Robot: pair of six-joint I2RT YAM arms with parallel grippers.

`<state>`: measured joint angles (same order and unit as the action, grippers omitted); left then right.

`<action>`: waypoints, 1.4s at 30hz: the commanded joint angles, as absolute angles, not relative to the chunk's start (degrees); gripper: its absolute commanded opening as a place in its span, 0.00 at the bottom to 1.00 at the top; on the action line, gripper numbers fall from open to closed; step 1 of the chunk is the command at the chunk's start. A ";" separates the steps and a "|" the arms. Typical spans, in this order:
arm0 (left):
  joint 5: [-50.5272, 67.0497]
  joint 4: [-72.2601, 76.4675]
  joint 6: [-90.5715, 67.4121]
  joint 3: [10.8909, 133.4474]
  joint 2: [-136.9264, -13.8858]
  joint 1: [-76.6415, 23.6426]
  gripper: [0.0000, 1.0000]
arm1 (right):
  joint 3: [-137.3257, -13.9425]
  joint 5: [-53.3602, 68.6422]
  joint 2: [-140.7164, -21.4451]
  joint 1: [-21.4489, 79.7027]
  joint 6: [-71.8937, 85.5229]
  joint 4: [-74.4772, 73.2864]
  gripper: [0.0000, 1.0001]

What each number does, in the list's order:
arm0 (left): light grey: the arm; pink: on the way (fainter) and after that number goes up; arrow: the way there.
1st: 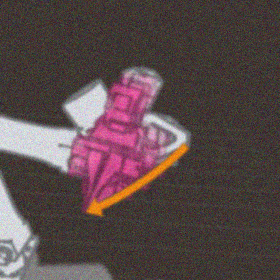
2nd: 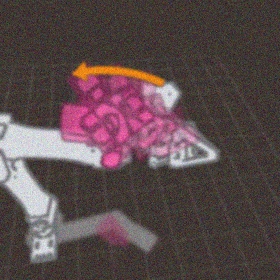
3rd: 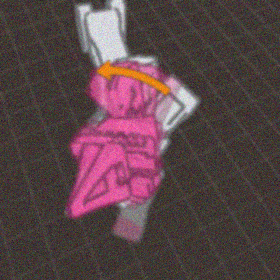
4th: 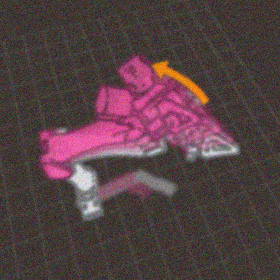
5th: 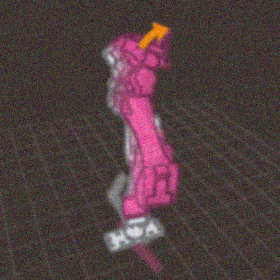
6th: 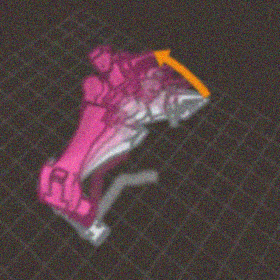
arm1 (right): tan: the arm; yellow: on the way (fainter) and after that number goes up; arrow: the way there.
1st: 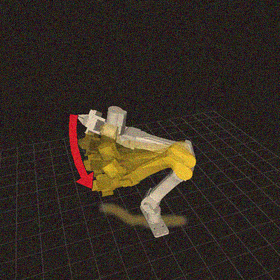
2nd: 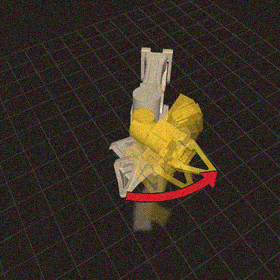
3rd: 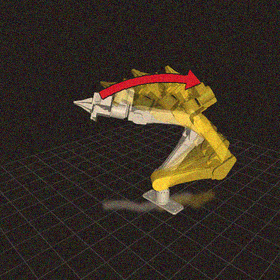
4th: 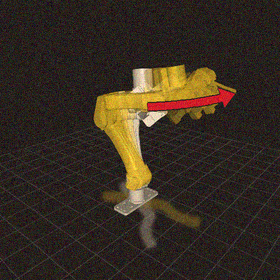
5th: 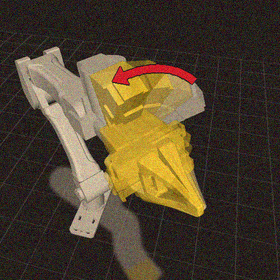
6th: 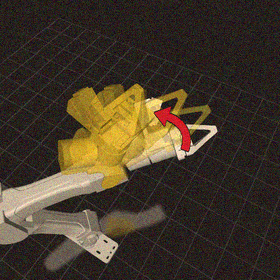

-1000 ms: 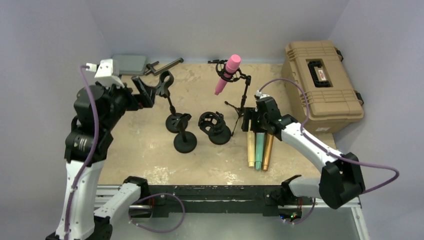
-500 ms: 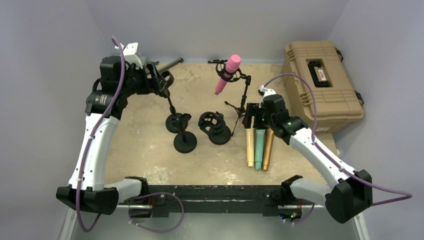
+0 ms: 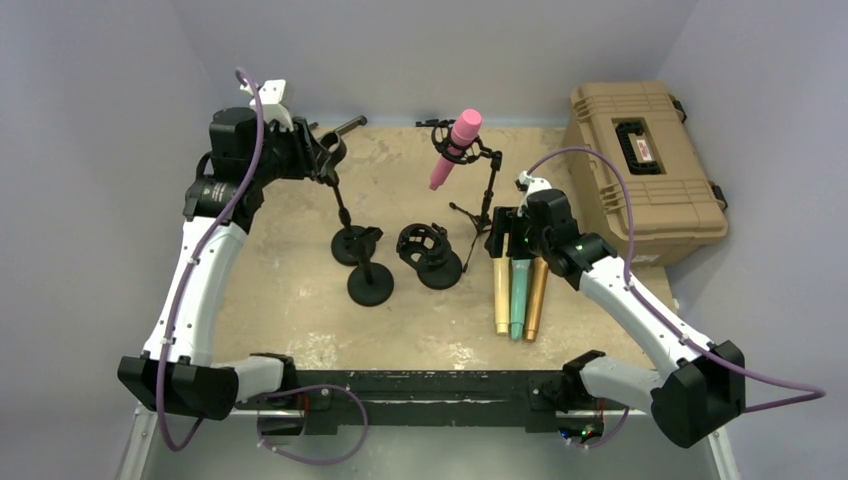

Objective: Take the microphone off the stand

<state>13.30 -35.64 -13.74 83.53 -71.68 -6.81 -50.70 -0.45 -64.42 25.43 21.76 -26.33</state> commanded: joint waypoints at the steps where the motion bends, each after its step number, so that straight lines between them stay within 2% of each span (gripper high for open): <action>1: 13.26 -34.81 -11.54 77.84 -72.75 -6.46 0.35 | -52.42 -0.11 -63.13 25.23 20.75 -26.61 0.69; 5: 13.88 -34.01 -11.52 74.27 -72.91 -6.42 0.27 | -52.46 -0.14 -62.54 25.27 20.74 -26.71 0.68; 11: 13.94 -33.11 -11.13 69.61 -72.40 -6.43 0.24 | -52.66 -0.10 -62.65 25.29 20.57 -26.98 0.68; 18: 13.65 -32.30 -10.99 64.79 -72.98 -6.60 0.23 | -52.62 -0.13 -62.37 25.22 20.91 -27.31 0.68; 31: 11.29 -34.66 -13.97 63.70 -78.10 -10.55 0.21 | -50.80 -0.69 -61.71 25.25 20.99 -26.69 0.68; 42: 9.97 -32.73 -17.18 57.15 -75.68 -10.55 0.20 | -50.38 -0.62 -62.04 25.30 20.65 -25.81 0.68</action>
<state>11.31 -9.74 -15.55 65.89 -71.29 -10.09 -50.17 -0.47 -63.09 25.43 21.52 -26.76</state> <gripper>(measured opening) 0.287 0.681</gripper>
